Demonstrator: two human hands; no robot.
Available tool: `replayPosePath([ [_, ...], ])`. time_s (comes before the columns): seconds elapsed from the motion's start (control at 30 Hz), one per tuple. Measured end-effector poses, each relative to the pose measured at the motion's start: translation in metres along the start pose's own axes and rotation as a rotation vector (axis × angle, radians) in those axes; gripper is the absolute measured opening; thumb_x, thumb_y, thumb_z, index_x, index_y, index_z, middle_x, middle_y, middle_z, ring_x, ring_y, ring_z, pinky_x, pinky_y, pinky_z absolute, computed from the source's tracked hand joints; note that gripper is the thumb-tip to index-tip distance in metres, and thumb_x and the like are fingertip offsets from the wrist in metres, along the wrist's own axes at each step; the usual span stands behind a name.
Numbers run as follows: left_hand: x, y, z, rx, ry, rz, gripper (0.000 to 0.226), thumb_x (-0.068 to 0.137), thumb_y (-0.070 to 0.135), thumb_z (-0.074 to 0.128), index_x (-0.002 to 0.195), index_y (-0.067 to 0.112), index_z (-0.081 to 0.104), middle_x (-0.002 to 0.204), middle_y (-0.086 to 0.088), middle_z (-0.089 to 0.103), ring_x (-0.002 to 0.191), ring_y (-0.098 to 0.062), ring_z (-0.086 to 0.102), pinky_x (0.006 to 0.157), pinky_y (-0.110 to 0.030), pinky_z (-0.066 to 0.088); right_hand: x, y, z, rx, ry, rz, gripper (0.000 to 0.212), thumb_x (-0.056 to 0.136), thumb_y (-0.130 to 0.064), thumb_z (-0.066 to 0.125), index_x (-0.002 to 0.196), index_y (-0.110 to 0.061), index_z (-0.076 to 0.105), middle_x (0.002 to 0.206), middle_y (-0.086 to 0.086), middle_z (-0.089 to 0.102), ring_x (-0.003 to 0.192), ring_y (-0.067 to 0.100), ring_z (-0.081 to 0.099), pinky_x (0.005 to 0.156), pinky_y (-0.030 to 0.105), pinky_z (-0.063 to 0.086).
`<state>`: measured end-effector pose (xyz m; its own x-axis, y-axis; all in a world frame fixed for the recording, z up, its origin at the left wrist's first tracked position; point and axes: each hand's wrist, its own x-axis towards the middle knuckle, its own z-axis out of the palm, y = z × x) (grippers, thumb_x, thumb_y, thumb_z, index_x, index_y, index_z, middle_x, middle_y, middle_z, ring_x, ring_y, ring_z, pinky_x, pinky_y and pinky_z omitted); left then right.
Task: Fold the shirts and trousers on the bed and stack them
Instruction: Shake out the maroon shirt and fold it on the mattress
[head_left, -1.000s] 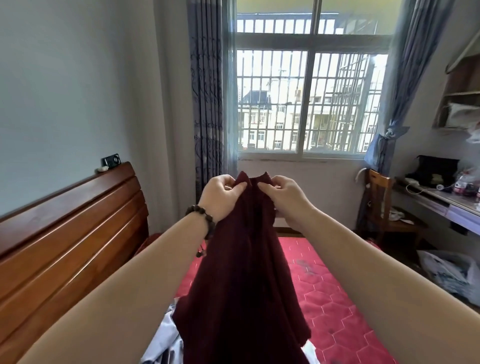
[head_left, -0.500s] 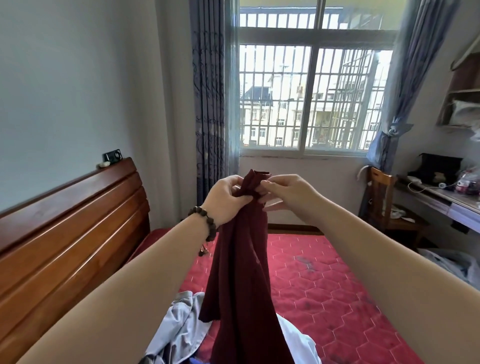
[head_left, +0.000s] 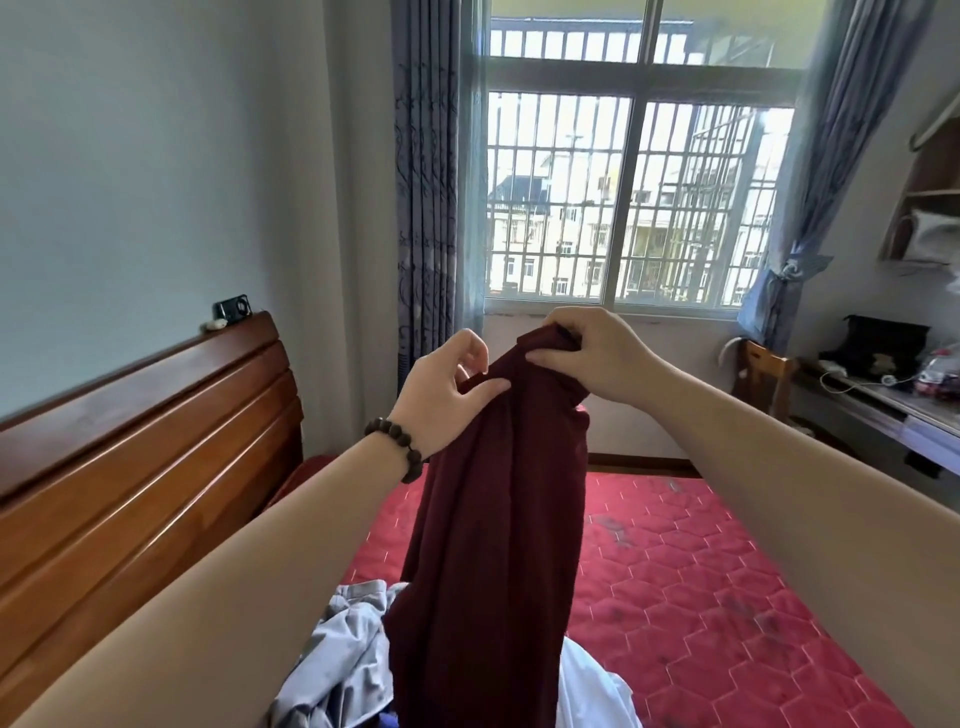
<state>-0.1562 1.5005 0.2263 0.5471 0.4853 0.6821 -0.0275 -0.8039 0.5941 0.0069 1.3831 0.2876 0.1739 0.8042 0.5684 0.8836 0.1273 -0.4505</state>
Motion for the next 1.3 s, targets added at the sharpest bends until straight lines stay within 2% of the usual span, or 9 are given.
replayPosePath([
  [0.23,-0.028,-0.01,0.015,0.344,-0.041,-0.019,0.045,0.071,0.066,0.062,0.087,0.024,0.053,0.093,0.005,0.047,0.078,-0.011,0.053,0.071,-0.023,0.045,0.0,-0.012,0.009,0.015,-0.043,-0.06,0.025,0.081,-0.009,0.067,0.098,-0.028,0.068,0.082,-0.015,0.068,0.077,0.002,0.062,0.075,0.02,0.05],
  [0.33,-0.031,-0.012,0.025,0.475,-0.058,-0.045,0.029,0.078,0.038,0.065,0.089,0.014,0.054,0.092,0.001,0.041,0.08,-0.025,0.053,0.075,-0.034,0.046,0.001,-0.018,0.008,-0.002,-0.078,-0.068,0.025,0.081,-0.006,0.068,0.09,-0.029,0.07,0.09,-0.014,0.069,0.088,0.004,0.064,0.086,0.026,0.049],
  [0.5,-0.036,-0.027,0.024,0.547,-0.094,-0.138,0.017,0.081,0.017,0.055,0.087,0.003,0.063,0.086,-0.005,0.046,0.087,-0.029,0.052,0.079,-0.035,0.041,-0.002,-0.014,-0.005,0.004,-0.083,-0.024,0.026,0.083,-0.005,0.068,0.093,-0.029,0.07,0.083,-0.026,0.065,0.08,-0.014,0.059,0.075,0.005,0.042],
  [0.6,-0.035,-0.034,0.02,0.377,-0.048,-0.151,0.019,0.085,0.012,0.053,0.084,0.001,0.068,0.083,-0.008,0.057,0.083,-0.026,0.055,0.079,-0.038,0.045,-0.003,-0.009,-0.012,-0.087,-0.072,0.02,0.022,0.084,-0.012,0.07,0.105,-0.019,0.069,0.088,-0.019,0.066,0.083,-0.007,0.06,0.08,0.012,0.044],
  [0.77,-0.035,-0.034,0.019,-0.071,0.027,-0.178,0.03,0.09,0.006,0.05,0.066,0.022,0.058,0.066,0.007,0.053,0.061,0.0,0.048,0.059,-0.014,0.036,-0.006,0.004,-0.019,-0.203,-0.028,0.121,0.005,0.088,-0.022,0.067,0.088,-0.027,0.065,0.085,-0.011,0.063,0.082,0.009,0.058,0.076,0.026,0.041],
  [0.87,-0.046,-0.041,0.027,0.046,-0.109,-0.029,0.035,0.092,0.017,0.06,0.061,0.028,0.047,0.063,0.012,0.047,0.059,0.0,0.047,0.059,-0.011,0.034,-0.011,0.016,-0.015,-0.183,0.033,0.219,0.011,0.089,-0.022,0.063,0.096,-0.014,0.064,0.088,-0.004,0.062,0.084,0.014,0.056,0.073,0.025,0.037],
  [0.97,-0.054,-0.057,0.038,0.217,-0.351,0.051,0.024,0.088,0.023,0.066,0.072,0.005,0.064,0.077,-0.003,0.06,0.071,-0.017,0.057,0.069,-0.031,0.047,-0.022,0.027,-0.007,-0.133,0.117,0.29,0.003,0.091,-0.018,0.06,0.092,-0.018,0.057,0.079,-0.01,0.057,0.077,0.012,0.052,0.065,0.02,0.034],
  [1.1,-0.057,-0.063,0.051,0.148,-0.343,0.024,0.021,0.088,0.015,0.062,0.072,0.002,0.066,0.077,-0.004,0.062,0.068,-0.02,0.059,0.066,-0.035,0.048,-0.044,0.045,-0.004,-0.151,0.195,0.286,0.007,0.091,-0.015,0.059,0.092,-0.019,0.054,0.078,-0.014,0.054,0.077,0.011,0.05,0.06,0.0,0.031],
  [1.3,-0.066,-0.053,0.062,0.092,-0.288,0.042,0.023,0.082,0.015,0.071,0.067,0.031,0.063,0.072,0.02,0.054,0.065,-0.002,0.056,0.063,-0.011,0.039,-0.085,0.064,-0.03,-0.166,0.079,0.265,0.015,0.089,-0.01,0.065,0.104,-0.01,0.066,0.092,-0.001,0.067,0.092,0.018,0.062,0.086,0.025,0.045],
])
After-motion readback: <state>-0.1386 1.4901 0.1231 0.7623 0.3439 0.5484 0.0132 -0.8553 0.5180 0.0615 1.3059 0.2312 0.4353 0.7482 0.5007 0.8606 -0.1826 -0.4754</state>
